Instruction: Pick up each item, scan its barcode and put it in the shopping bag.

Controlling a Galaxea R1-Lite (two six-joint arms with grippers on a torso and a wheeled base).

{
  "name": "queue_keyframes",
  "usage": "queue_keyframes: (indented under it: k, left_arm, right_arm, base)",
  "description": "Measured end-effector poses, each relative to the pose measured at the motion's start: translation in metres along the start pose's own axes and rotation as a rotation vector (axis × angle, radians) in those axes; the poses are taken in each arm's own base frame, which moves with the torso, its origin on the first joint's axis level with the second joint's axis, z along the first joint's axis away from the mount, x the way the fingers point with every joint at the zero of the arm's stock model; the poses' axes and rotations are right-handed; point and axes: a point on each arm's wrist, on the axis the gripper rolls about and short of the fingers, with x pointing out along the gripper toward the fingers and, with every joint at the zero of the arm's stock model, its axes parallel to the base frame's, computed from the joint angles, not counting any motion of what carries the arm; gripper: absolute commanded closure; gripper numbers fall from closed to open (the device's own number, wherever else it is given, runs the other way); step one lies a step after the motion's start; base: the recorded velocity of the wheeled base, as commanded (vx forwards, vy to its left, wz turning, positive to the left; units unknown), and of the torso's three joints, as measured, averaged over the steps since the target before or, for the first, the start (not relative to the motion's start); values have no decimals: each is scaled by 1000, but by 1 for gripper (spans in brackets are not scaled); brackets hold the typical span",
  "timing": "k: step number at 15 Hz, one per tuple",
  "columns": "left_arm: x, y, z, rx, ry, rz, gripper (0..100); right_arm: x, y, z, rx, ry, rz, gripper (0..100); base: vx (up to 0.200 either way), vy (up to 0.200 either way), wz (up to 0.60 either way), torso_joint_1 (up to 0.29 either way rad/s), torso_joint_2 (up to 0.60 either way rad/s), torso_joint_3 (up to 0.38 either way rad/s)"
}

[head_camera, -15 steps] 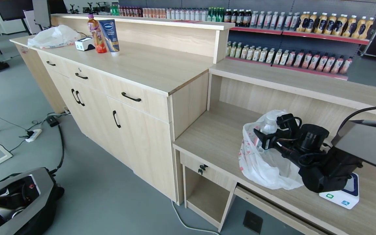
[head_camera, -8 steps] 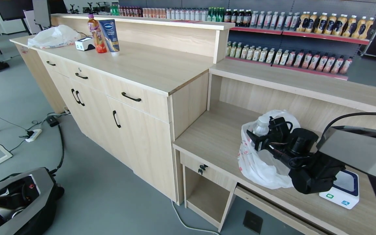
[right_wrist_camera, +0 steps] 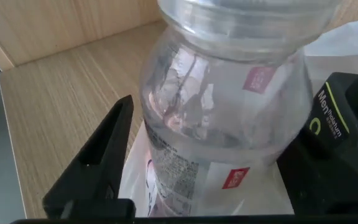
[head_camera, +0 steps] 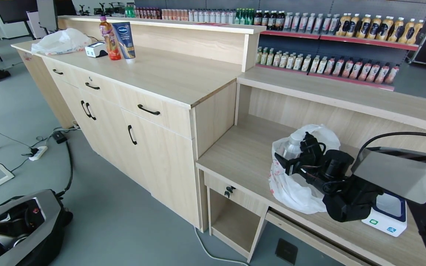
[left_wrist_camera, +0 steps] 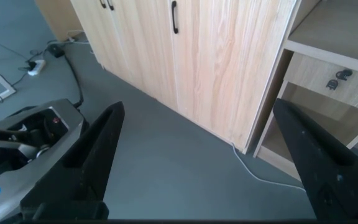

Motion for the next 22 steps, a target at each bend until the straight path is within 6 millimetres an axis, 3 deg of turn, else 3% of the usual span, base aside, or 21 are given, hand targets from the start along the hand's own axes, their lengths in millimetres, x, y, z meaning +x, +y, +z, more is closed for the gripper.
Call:
queue_keyframes:
  k: [4, 7, 12, 15, 17, 20, 22]
  left_arm:
    - [0, 0, 0, 0, 0, 0, 0]
    - [0, 0, 0, 0, 0, 0, 0]
    - [0, 0, 0, 0, 0, 0, 0]
    - [0, 0, 0, 0, 0, 0, 0]
    - [0, 0, 0, 0, 0, 0, 0]
    - [0, 0, 0, 0, 0, 0, 0]
    - [0, 0, 0, 0, 0, 0, 0]
  right_arm:
    - [0, -1, 5, 0, 3, 11, 0]
    - [-2, -1, 21, -7, 21, 15, 0]
    - [-26, -6, 98, -62, 34, 10, 0]
    - [-63, -7, 160, -109, 22, -2, 0]
    - [-101, -9, 197, -157, 34, -21, 0]
    - [-149, -21, 230, -285, 33, -91, 0]
    - [-164, -23, 251, -305, -17, -132, 0]
  base:
    - [0, 0, 0, 0, 0, 0]
    - [0, 0, 0, 0, 0, 0]
    - [0, 0, 0, 0, 0, 0]
    - [0, 0, 0, 0, 0, 0]
    - [0, 0, -300, 1, 1, 4]
    - [0, 0, -600, -6, 1, 2]
    - [0, 0, -600, 10, 0, 2]
